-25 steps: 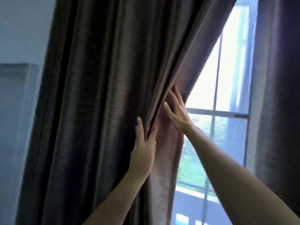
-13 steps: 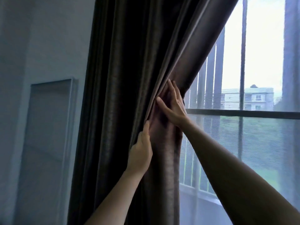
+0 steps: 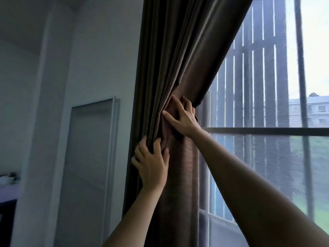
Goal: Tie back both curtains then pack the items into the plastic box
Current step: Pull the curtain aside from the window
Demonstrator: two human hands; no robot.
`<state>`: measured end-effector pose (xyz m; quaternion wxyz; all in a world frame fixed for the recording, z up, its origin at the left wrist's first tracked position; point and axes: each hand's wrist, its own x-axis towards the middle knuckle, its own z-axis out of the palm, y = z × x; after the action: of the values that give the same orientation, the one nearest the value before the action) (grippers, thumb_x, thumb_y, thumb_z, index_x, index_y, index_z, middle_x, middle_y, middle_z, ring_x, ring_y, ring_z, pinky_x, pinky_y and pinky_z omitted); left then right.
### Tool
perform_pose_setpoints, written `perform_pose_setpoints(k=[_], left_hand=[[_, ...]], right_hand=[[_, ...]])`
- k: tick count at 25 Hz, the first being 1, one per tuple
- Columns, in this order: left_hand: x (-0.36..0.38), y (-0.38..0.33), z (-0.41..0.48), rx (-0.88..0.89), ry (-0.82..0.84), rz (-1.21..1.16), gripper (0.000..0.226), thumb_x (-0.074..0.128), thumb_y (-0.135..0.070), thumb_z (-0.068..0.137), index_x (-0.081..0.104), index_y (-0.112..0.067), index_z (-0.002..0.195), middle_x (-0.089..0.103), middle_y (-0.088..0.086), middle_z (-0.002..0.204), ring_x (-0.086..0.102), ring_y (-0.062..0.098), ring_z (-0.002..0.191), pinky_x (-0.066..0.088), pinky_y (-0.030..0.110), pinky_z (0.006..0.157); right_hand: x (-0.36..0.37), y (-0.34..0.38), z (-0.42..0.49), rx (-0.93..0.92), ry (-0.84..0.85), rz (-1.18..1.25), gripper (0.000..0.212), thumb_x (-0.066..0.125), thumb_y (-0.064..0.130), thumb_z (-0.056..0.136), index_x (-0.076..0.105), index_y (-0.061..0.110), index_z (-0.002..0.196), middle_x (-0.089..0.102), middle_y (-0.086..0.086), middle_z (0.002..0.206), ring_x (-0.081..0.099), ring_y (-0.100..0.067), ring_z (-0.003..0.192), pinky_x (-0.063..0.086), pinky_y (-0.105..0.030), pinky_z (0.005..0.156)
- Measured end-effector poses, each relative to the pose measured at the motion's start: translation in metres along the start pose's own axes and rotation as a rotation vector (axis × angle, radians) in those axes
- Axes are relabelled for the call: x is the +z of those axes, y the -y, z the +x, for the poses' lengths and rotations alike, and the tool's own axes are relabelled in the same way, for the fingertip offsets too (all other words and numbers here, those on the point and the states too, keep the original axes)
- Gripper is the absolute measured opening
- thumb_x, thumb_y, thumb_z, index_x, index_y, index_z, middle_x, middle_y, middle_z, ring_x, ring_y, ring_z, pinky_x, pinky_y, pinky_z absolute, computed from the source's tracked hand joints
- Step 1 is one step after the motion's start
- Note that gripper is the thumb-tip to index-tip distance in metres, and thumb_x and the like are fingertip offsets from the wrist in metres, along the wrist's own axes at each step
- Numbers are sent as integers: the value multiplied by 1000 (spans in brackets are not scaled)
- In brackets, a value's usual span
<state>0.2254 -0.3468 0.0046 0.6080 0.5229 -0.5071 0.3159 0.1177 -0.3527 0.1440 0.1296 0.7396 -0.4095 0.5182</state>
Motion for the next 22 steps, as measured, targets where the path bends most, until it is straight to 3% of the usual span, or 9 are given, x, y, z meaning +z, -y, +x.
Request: perform_pose_setpoints(k=[3, 5, 8, 10, 12, 15, 18, 22], left_hand=[[6, 25, 19, -216, 207, -215, 69, 56, -54, 80, 26, -28, 136, 14, 25, 154, 22, 46, 138, 29, 70, 99], [10, 44, 27, -399, 359, -464, 92, 60, -60, 77, 6, -31, 146, -4, 18, 157, 16, 40, 142, 26, 66, 105], [11, 56, 31, -360, 475, -641, 99, 60, -60, 77, -5, -33, 147, 25, 12, 153, 41, 33, 131, 39, 49, 105], [11, 57, 31, -283, 514, -639, 90, 55, -58, 82, 1, -29, 148, 42, 8, 144, 52, 29, 122, 46, 39, 98], [14, 63, 29, -263, 478, -610, 79, 51, -55, 86, 14, -21, 147, 52, 8, 135, 59, 27, 112, 50, 34, 89], [17, 76, 34, -241, 371, -545, 63, 47, -50, 91, 32, -14, 140, 61, 10, 123, 64, 26, 101, 53, 33, 80], [17, 84, 44, -252, 400, -398, 54, 41, -44, 95, 35, -11, 137, 61, 13, 120, 62, 31, 103, 51, 36, 82], [17, 94, 46, -303, 456, -339, 45, 38, -37, 98, 35, -12, 135, 63, 13, 110, 63, 30, 94, 53, 39, 76]], right_hand=[[23, 6, 16, 19, 61, 12, 69, 51, 64, 83, 17, 49, 142, 4, -4, 155, 5, -39, 141, 20, -57, 114], [27, 8, 22, 3, 38, -35, 71, 53, 64, 82, 20, 44, 142, 1, -7, 155, 6, -41, 140, 21, -58, 114], [24, 7, 20, -91, -186, -180, 84, 57, 70, 72, 28, 33, 141, -5, -14, 157, 6, -42, 142, 18, -57, 114], [25, 5, 23, -125, -225, -141, 97, 59, 71, 68, 16, 33, 146, -11, -16, 157, 0, -42, 143, 14, -60, 114], [34, 9, 31, -142, -173, -95, 101, 57, 70, 69, 4, 37, 148, -17, -16, 157, -7, -41, 144, 7, -63, 114], [56, 22, 47, -129, -85, -63, 89, 48, 69, 76, 0, 45, 146, -20, -11, 157, -15, -39, 143, -3, -62, 111], [76, 32, 66, -52, 9, -11, 75, 41, 70, 84, 0, 51, 144, -22, -6, 157, -19, -35, 143, -6, -60, 112], [81, 38, 84, 77, 285, -101, 74, 31, 75, 82, -3, 52, 143, -24, -3, 157, -16, -36, 144, 1, -56, 117]])
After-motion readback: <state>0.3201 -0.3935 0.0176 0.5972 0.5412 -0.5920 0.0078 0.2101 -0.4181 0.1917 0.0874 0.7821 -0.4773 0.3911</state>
